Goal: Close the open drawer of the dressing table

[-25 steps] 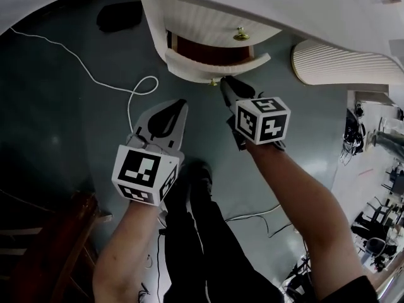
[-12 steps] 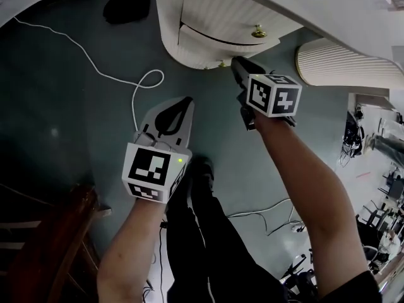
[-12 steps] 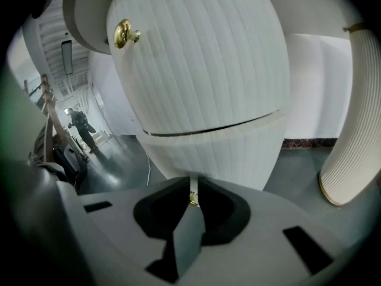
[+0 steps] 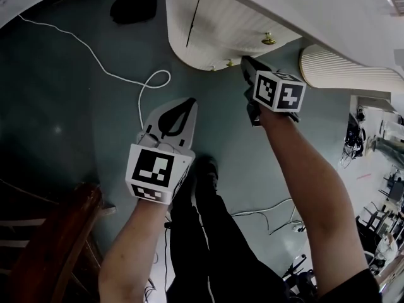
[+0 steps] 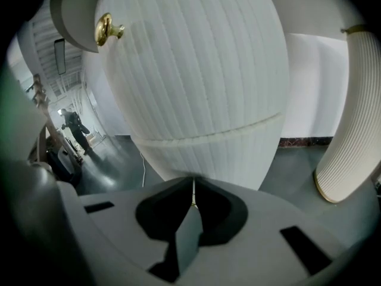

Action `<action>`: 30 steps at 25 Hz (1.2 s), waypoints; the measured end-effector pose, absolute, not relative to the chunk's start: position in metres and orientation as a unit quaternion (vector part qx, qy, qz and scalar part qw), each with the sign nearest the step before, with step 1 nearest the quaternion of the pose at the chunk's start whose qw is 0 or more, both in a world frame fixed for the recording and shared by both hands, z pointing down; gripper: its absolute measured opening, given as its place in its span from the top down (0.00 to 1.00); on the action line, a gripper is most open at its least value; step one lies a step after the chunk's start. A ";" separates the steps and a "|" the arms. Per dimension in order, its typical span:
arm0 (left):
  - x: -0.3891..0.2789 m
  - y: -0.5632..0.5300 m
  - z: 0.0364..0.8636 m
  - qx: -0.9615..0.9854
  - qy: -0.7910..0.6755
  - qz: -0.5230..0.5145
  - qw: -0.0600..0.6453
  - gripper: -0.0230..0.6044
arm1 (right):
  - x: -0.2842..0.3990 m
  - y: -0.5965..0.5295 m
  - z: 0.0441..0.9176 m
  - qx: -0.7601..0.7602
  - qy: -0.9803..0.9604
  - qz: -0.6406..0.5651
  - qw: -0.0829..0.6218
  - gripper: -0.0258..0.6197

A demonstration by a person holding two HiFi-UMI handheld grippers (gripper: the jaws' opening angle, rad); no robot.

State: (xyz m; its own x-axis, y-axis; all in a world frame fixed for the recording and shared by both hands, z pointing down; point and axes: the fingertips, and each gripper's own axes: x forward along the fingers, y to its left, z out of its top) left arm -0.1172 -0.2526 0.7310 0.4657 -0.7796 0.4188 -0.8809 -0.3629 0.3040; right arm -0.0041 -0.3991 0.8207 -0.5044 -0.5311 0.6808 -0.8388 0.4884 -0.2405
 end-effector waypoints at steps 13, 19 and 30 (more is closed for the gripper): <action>-0.129 -0.186 0.705 0.807 -0.508 0.109 0.280 0.95 | -0.002 -0.295 0.764 0.401 -0.833 0.305 0.229 0.88; -0.139 -0.160 0.618 0.794 -0.521 0.092 0.300 0.95 | -0.010 -0.230 0.661 0.374 -0.855 0.279 0.226 0.89; -0.128 -0.084 0.504 0.817 -0.474 0.108 0.310 0.95 | -0.050 -0.066 0.543 0.311 -0.864 0.285 0.276 0.90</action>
State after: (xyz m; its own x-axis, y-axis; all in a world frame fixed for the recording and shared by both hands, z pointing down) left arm -0.1281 -0.0836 0.5036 0.5270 -0.7076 0.4706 -0.8417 -0.3579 0.4044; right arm -0.0496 -0.0655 0.5428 -0.6547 -0.3794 0.6537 -0.6940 0.6445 -0.3210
